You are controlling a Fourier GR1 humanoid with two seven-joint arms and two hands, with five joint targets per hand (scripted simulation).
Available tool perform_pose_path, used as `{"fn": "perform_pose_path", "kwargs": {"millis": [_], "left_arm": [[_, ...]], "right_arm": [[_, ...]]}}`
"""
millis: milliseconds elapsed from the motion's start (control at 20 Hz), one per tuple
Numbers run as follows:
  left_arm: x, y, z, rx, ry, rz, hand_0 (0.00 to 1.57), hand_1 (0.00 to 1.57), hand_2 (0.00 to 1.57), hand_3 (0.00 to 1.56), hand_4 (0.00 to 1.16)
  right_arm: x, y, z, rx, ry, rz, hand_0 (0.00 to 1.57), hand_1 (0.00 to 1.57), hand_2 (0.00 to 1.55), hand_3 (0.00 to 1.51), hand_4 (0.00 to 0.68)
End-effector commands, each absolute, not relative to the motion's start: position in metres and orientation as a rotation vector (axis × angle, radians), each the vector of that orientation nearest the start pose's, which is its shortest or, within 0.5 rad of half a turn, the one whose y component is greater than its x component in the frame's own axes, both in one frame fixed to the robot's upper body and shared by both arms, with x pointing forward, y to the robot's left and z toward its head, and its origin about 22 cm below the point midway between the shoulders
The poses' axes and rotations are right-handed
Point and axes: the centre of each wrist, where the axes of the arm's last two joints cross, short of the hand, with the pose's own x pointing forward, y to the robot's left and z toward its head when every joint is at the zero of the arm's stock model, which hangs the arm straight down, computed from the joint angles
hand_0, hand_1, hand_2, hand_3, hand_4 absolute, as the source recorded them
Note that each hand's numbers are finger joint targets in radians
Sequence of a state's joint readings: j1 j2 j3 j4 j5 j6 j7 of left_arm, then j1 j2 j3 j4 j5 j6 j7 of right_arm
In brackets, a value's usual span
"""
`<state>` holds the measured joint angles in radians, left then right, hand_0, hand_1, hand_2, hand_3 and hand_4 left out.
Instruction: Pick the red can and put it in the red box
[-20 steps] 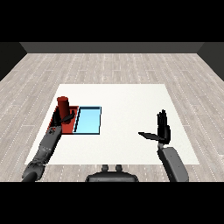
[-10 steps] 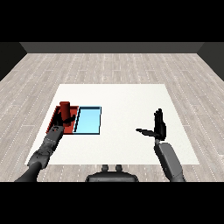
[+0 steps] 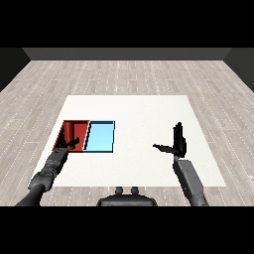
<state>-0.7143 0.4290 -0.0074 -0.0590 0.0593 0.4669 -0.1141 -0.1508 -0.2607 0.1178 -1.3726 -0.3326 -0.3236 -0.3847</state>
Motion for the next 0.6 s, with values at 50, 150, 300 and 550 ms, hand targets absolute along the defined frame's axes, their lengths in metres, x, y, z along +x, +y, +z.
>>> {"fn": "perform_pose_path", "kwargs": {"millis": [50, 150, 300, 550], "left_arm": [[0.316, 0.385, -0.072, 0.772, -0.809, -0.005, 0.0, 0.0, 0.0, 0.0, 0.0], [0.338, 0.385, -0.049, 0.771, -0.832, -0.002, 0.0, 0.0, 0.0, 0.0, 0.0], [0.337, 0.376, -0.055, 0.805, -0.842, -0.041, 0.0, 0.0, 0.0, 0.0, 0.0], [0.341, 0.381, -0.046, 0.784, -1.12, 0.041, 0.0, 0.0, 0.0, 0.0, 0.0]], "right_arm": [[0.278, -0.258, -0.003, -0.17, -1.865, -0.159, 0.0, 0.0, 0.0, 0.0, 0.0], [0.27, -0.259, -0.011, -0.154, -1.868, -0.187, 0.0, 0.0, 0.0, 0.0, 0.0], [0.274, -0.261, -0.011, -0.16, -1.863, -0.193, 0.0, 0.0, 0.0, 0.0, 0.0], [0.277, -0.265, 0.003, -0.11, -1.889, -0.176, 0.0, 0.0, 0.0, 0.0, 0.0]]}}
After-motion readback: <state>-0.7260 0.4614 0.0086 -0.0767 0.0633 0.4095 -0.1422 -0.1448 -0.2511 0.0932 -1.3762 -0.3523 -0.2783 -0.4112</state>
